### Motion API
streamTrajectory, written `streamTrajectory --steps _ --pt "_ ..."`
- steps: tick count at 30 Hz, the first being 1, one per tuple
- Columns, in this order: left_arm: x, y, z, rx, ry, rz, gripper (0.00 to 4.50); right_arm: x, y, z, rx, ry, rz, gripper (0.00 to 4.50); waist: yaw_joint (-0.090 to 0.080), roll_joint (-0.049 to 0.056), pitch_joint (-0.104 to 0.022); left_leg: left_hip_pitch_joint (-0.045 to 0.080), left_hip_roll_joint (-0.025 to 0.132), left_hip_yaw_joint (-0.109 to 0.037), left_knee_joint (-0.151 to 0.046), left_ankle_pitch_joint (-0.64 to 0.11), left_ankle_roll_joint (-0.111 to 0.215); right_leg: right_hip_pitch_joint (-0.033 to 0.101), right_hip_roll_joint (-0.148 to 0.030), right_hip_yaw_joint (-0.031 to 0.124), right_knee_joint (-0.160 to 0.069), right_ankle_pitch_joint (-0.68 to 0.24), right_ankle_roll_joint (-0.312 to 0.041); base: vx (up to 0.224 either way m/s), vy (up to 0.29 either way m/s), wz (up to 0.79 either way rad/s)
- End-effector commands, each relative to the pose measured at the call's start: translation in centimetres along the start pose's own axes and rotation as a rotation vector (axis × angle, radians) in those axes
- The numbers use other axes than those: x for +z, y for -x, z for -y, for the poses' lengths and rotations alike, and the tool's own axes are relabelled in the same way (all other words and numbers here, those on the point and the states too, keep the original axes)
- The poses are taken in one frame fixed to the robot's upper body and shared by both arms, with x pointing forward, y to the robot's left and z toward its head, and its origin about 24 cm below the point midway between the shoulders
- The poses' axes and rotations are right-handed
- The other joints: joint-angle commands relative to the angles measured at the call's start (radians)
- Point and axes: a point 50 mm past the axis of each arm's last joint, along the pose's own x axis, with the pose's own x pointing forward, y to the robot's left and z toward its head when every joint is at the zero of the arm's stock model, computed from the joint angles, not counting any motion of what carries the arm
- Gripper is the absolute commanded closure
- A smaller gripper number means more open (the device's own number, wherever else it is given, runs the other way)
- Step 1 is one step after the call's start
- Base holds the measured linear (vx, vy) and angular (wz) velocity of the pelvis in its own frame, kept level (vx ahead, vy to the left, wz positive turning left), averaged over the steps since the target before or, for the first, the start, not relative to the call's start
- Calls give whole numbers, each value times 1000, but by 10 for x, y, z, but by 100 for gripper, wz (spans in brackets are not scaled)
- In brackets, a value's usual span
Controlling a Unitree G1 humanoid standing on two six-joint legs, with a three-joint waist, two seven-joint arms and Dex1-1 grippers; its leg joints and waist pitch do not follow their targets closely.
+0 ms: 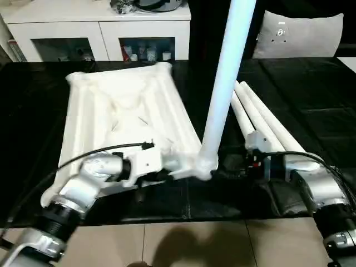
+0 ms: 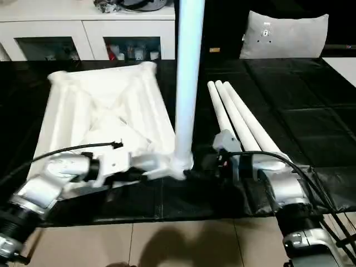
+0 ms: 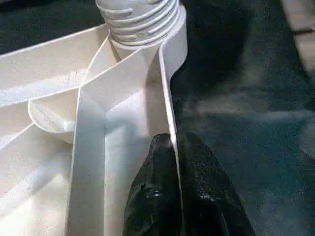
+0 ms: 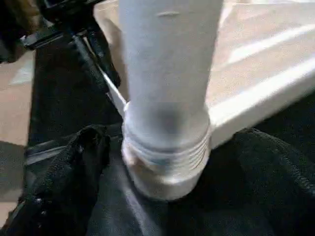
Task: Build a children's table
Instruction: Rotate leg to tighten
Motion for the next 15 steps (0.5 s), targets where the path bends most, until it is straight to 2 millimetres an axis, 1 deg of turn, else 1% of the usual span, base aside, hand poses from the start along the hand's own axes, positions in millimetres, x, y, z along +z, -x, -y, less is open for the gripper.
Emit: streamTrajectory --steps 1,3,4,6,7,8,9,10,12,15 --pt "-13 -12 19 -153 2 -74 450 1 -3 2 6 6 -13 53 -2 -7 -51 7 56 -10 -59 -165 69 42 -78 42 -67 -92 -248 0 0 0" --pt "-12 -12 19 -162 2 -73 450 1 -5 2 15 -2 -7 85 -1 -6 -53 7 57 -11 -60 -158 63 45 -79 42 -63 -69 -250 0 0 0" --pt "-13 -12 20 -167 2 -73 450 2 -6 1 24 -7 -1 85 -1 -12 -53 7 56 -10 -59 -154 65 46 -78 41 -63 -59 -250 0 0 0" --pt "-13 -12 20 -175 0 -72 450 2 -7 0 37 -16 5 99 -1 -10 -53 6 54 -10 -58 -154 70 46 -78 41 -63 -61 -250 0 0 0" --pt "-13 -12 20 -179 -1 -71 450 2 -8 -1 49 -23 5 113 -1 -9 -53 5 54 -10 -58 -154 70 47 -79 41 -63 -64 -249 0 0 0" --pt "-13 -12 20 -179 -1 -71 450 2 -8 -1 49 -23 5 113 0 -10 -53 5 54 -10 -59 -151 70 47 -78 41 -63 -67 -248 0 0 0" --pt "-14 -11 21 -187 -1 -68 450 1 -9 -1 64 -29 2 130 0 -7 -54 5 54 -10 -58 -147 70 47 -79 41 -62 -65 -247 0 0 0" --pt "-14 -11 22 -192 -1 -68 450 0 -9 -2 70 -35 1 130 0 -8 -54 5 54 -9 -57 -147 70 47 -78 41 -63 -64 -247 0 0 0" --pt "-15 -12 22 -197 1 -67 450 -1 -10 -2 75 -40 0 156 0 -9 -54 5 54 -10 -57 -147 70 46 -78 41 -63 -64 -247 0 0 0" --pt "-16 -12 24 -201 11 -63 450 -2 -11 -4 85 -62 10 167 0 -9 -54 5 54 -10 -57 -140 71 48 -77 40 -61 -54 -249 0 0 0"
